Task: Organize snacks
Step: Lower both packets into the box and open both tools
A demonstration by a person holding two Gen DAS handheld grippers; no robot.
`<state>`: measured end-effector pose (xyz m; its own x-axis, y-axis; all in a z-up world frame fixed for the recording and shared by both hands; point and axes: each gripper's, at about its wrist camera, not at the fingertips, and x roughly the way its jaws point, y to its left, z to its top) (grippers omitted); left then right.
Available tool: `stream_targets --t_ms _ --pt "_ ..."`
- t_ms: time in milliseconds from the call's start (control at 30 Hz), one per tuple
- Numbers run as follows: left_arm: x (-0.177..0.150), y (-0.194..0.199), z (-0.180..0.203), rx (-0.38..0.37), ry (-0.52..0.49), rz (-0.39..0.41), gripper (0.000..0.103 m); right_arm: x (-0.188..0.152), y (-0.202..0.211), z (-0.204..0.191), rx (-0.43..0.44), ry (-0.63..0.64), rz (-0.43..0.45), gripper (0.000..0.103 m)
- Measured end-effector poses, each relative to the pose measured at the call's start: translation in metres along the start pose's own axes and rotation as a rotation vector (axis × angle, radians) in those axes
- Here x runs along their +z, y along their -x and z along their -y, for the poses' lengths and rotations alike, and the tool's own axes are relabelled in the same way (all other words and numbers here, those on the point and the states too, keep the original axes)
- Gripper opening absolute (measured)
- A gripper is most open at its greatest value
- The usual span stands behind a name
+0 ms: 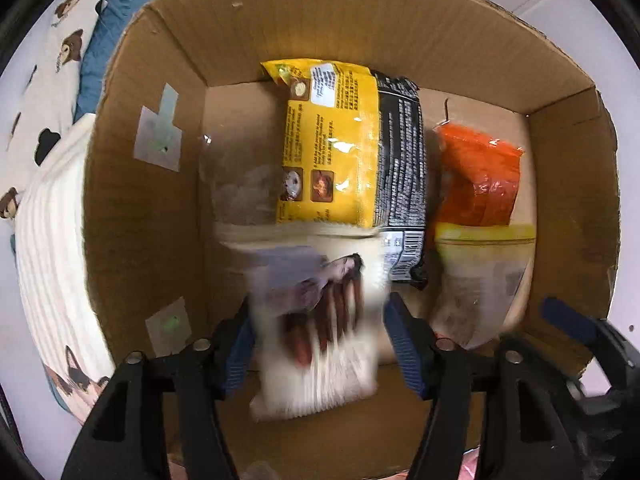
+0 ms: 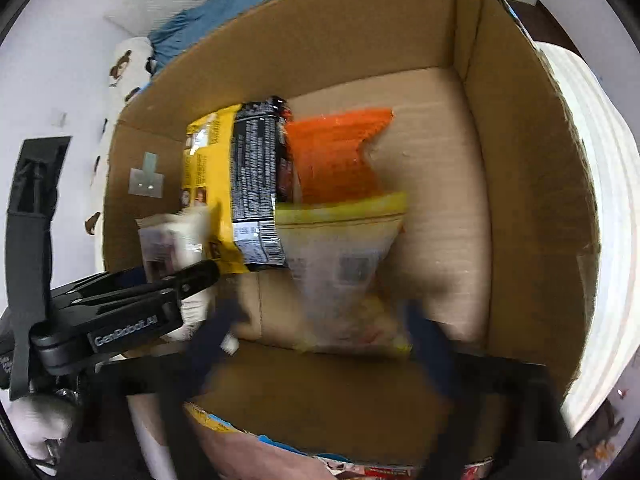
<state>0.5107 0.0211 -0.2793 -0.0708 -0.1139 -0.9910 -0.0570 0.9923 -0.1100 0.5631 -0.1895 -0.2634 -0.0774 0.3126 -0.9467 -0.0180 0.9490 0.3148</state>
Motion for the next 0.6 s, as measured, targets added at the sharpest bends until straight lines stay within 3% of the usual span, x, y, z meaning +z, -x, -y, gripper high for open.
stream_targets --t_ms 67,367,600 --pt "-0.001 0.003 -0.003 -0.002 0.002 0.014 0.092 0.001 0.0 0.0 -0.024 0.008 -0.001 0.098" --pt "-0.02 0.03 -0.01 -0.039 0.034 0.077 0.092 -0.005 0.011 -0.005 -0.095 0.06 0.025 0.099" --pt "-0.057 0.075 -0.012 0.003 0.024 0.256 0.092 -0.029 0.041 -0.006 -0.137 0.087 0.158 0.099"
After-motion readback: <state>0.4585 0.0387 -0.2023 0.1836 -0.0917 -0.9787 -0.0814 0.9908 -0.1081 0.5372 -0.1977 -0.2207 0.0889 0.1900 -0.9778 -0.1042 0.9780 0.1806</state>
